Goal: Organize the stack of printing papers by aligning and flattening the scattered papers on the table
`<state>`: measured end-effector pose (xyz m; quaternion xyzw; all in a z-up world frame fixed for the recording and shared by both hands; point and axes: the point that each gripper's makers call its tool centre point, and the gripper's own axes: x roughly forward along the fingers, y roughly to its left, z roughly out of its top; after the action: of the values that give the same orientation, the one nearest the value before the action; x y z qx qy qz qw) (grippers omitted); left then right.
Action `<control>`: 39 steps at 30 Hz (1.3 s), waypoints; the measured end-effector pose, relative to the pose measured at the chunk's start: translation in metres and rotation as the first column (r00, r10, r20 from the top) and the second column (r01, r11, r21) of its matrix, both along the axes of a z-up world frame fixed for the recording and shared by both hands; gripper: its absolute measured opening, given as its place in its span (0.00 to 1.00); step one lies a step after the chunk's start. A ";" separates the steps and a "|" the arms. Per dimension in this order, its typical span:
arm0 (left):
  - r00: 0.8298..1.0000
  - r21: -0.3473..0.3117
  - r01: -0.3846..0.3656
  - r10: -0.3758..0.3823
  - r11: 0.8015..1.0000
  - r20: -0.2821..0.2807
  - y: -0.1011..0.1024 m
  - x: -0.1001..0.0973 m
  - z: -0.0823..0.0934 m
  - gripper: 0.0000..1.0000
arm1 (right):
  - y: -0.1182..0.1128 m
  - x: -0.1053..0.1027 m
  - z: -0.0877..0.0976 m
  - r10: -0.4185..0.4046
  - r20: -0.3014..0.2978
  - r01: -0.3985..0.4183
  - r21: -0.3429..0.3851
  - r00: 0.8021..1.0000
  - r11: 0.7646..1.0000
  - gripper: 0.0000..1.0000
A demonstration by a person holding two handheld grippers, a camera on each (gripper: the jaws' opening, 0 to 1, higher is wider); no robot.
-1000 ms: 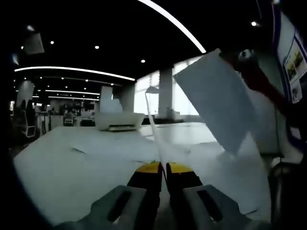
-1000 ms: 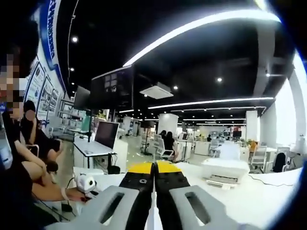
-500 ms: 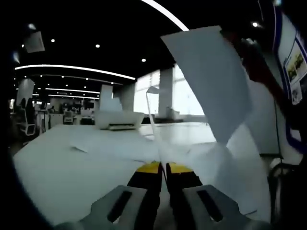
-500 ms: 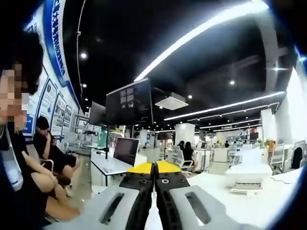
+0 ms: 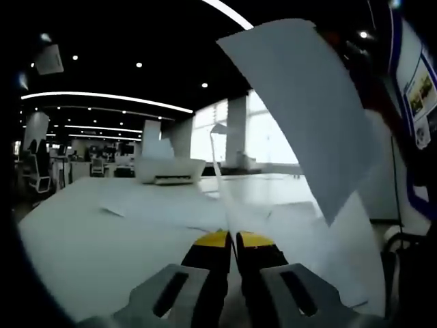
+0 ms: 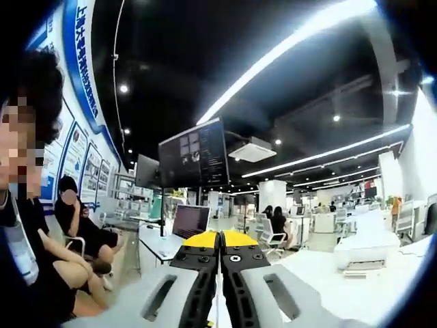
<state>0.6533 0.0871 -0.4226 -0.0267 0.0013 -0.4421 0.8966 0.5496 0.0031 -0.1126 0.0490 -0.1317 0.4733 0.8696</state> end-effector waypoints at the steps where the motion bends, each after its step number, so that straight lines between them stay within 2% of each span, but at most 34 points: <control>1: 1.000 0.000 0.000 0.000 1.000 0.000 0.000 0.000 0.000 0.08 | 0.001 0.000 0.000 0.005 -0.003 -0.005 0.005 1.000 1.000 0.00; 3: 1.000 -0.001 0.001 -0.001 1.000 -0.001 0.000 0.001 0.000 0.08 | 0.004 0.001 -0.002 0.014 -0.012 -0.014 0.014 1.000 1.000 0.00; 7: 1.000 -0.003 0.004 -0.004 1.000 -0.006 0.000 0.001 0.000 0.08 | 0.003 0.039 -0.040 0.005 -0.131 -0.001 0.036 0.991 0.999 0.00; 11: 1.000 -0.006 0.009 -0.009 1.000 -0.004 -0.002 -0.002 0.001 0.08 | -0.007 0.075 -0.086 -0.029 -0.185 0.042 0.065 0.982 0.997 0.00; 12: 1.000 -0.008 0.010 -0.010 1.000 -0.006 -0.002 -0.002 0.002 0.08 | -0.010 0.083 -0.095 -0.053 -0.184 0.064 0.054 0.982 0.997 0.00; 13: 1.000 -0.007 0.012 -0.012 1.000 -0.009 -0.003 -0.003 0.001 0.08 | -0.014 0.090 -0.104 -0.083 -0.181 0.091 0.035 0.980 0.995 0.00; 15: 1.000 -0.008 0.015 -0.015 1.000 -0.010 -0.003 -0.005 0.002 0.08 | -0.017 0.098 -0.116 -0.078 -0.219 0.091 0.049 0.973 0.995 0.00; 20: 1.000 -0.011 0.017 -0.017 1.000 -0.016 -0.003 -0.003 0.001 0.08 | -0.022 0.110 -0.136 -0.112 -0.225 0.118 0.012 0.968 0.993 0.00; 25: 0.999 -0.013 0.023 -0.024 1.000 -0.025 -0.003 -0.001 -0.001 0.08 | -0.027 0.119 -0.156 -0.161 -0.199 0.155 -0.046 0.967 0.987 0.00; 30: 0.994 -0.034 0.076 -0.078 0.997 -0.082 -0.007 -0.005 -0.004 0.09 | -0.036 0.130 -0.170 -0.194 -0.204 0.185 -0.060 0.960 0.981 0.00; 36: 0.988 -0.058 0.100 -0.106 0.993 -0.110 -0.009 -0.010 -0.004 0.11 | -0.049 0.141 -0.173 -0.221 -0.222 0.217 -0.042 0.950 0.975 0.00; 39: 0.980 -0.097 0.132 -0.144 0.987 -0.138 -0.010 -0.014 -0.001 0.11 | -0.055 0.145 -0.171 -0.232 -0.218 0.228 -0.043 0.948 0.973 0.00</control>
<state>0.6394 0.0768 -0.4241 -0.0978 0.0488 -0.4997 0.8593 0.6944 -0.0520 -0.2831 0.0780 -0.0347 0.3613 0.9285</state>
